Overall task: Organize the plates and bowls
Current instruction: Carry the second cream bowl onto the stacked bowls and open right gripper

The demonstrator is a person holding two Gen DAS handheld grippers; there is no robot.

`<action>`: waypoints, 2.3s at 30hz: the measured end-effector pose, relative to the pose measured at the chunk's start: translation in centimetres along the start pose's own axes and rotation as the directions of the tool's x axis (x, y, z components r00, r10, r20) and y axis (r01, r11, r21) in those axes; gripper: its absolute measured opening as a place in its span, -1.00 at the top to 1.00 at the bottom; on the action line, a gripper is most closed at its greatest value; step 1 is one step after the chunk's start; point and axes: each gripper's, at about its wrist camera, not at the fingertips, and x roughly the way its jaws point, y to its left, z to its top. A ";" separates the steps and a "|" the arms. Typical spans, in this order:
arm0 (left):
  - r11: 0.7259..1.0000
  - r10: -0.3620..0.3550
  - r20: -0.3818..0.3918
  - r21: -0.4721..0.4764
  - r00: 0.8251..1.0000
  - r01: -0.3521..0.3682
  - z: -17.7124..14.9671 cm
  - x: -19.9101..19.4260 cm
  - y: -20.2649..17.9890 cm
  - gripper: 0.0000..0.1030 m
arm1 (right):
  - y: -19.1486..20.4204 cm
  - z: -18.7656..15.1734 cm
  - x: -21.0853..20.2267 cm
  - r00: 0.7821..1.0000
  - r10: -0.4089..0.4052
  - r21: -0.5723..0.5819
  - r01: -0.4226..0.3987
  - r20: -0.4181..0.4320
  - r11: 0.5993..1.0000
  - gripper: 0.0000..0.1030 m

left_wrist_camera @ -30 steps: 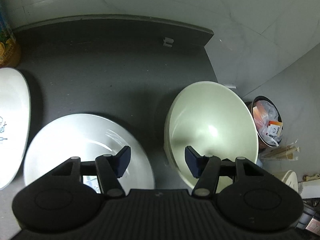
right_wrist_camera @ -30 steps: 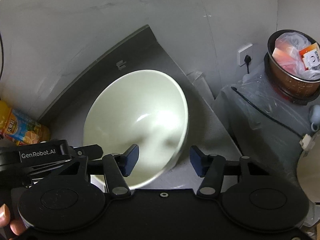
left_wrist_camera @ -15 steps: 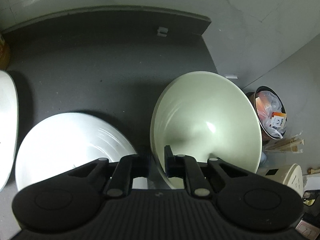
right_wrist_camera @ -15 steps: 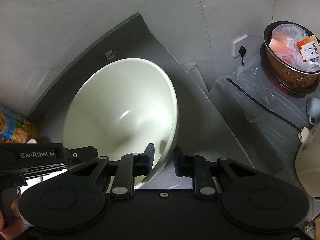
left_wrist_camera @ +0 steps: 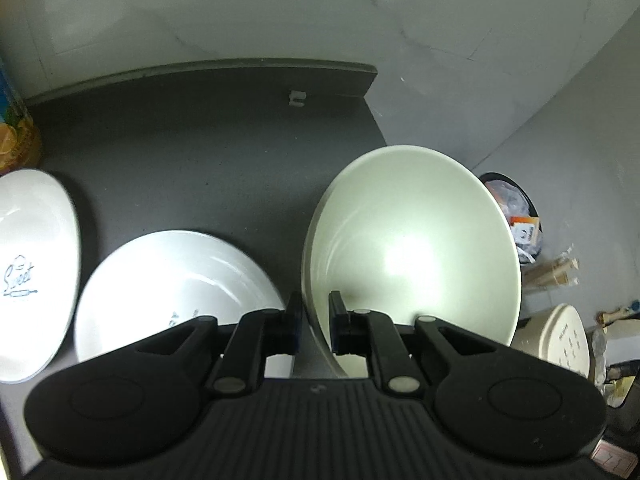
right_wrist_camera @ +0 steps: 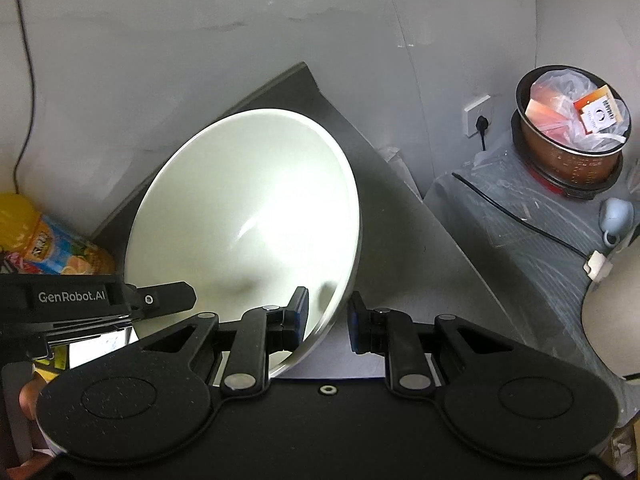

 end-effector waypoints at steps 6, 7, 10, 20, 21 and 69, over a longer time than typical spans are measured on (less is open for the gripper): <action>1.000 -0.010 0.028 0.020 1.000 0.010 -1.5 -2.7 0.3 0.78 | 1.3 -1.6 -2.2 1.000 0.000 -0.002 0.000 0.023 1.000 0.60; 1.000 -0.013 0.031 0.021 0.999 0.012 -1.8 -3.0 0.5 0.78 | 1.4 -1.9 -2.4 1.000 0.001 -0.002 -0.001 0.027 1.000 0.60; 1.000 -0.023 0.040 0.011 0.999 0.023 -2.5 -4.0 1.1 0.78 | 2.0 -2.7 -3.4 0.999 0.000 -0.010 0.001 0.038 1.000 0.60; 0.999 -0.044 0.080 0.014 0.996 0.043 -4.7 -7.7 3.0 0.78 | 3.5 -5.4 -6.0 0.998 0.017 -0.023 -0.016 0.057 1.000 0.60; 0.999 -0.046 0.084 0.015 0.995 0.045 -5.1 -8.3 3.3 0.78 | 3.7 -5.7 -6.2 0.998 0.019 -0.022 -0.018 0.059 1.000 0.60; 0.997 -0.056 -0.029 -0.053 0.998 0.054 -16.1 -10.6 10.3 0.70 | 6.9 -15.3 -8.0 0.998 -0.020 -0.068 0.015 -0.066 0.998 0.69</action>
